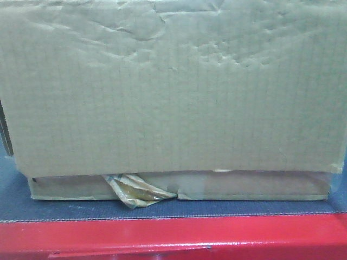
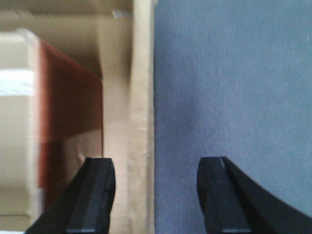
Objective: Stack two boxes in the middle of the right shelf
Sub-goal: 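Close both grippers on the side walls of the stacked boxes, then lift the stacked boxes off the grey tabletop with both grippers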
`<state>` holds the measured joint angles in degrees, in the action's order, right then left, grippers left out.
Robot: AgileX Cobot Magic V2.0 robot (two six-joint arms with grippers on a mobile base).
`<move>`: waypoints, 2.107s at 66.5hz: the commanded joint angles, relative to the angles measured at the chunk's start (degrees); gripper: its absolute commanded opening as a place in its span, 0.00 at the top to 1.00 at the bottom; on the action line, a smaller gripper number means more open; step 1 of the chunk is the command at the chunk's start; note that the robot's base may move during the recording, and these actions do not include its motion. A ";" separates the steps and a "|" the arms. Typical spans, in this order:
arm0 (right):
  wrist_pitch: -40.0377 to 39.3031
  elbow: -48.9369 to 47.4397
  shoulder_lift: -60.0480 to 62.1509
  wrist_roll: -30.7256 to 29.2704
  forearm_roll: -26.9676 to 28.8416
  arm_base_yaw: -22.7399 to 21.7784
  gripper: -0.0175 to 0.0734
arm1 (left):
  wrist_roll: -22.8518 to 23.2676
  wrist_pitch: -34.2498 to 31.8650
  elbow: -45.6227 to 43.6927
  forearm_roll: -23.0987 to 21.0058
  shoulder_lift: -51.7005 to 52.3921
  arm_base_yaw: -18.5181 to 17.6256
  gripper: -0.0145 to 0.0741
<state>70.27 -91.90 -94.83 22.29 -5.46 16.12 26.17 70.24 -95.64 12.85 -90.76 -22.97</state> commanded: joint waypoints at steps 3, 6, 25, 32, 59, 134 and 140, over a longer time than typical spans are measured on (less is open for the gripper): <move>-0.31 0.60 0.06 0.35 -0.17 0.02 0.52 | -0.14 -0.28 0.14 -0.08 0.51 -0.08 0.41; -0.31 0.60 0.06 0.35 -0.17 0.02 0.52 | -0.14 -0.28 0.14 -0.08 0.51 -0.08 0.41; -0.31 0.60 0.06 0.35 -0.17 0.02 0.52 | -0.14 -0.28 0.14 -0.08 0.51 -0.08 0.41; -0.31 0.60 0.06 0.35 -0.17 0.02 0.56 | -0.14 -0.28 0.14 -0.08 0.39 -0.08 0.41; -0.31 0.60 0.06 0.35 -0.17 0.02 0.99 | -0.14 -0.28 0.14 -3.51 -3.70 -0.08 0.41; -0.31 0.60 1.89 4.33 -6.00 2.74 0.99 | 4.17 -0.28 -1.75 1.08 -5.58 -1.01 0.96; -0.31 0.50 3.82 5.80 -6.99 4.12 0.99 | 7.58 -0.28 -1.75 7.13 -2.31 -3.10 0.96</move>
<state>69.99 -91.24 -93.86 26.40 -8.55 19.19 30.19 70.34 -96.24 13.99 -97.64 -24.41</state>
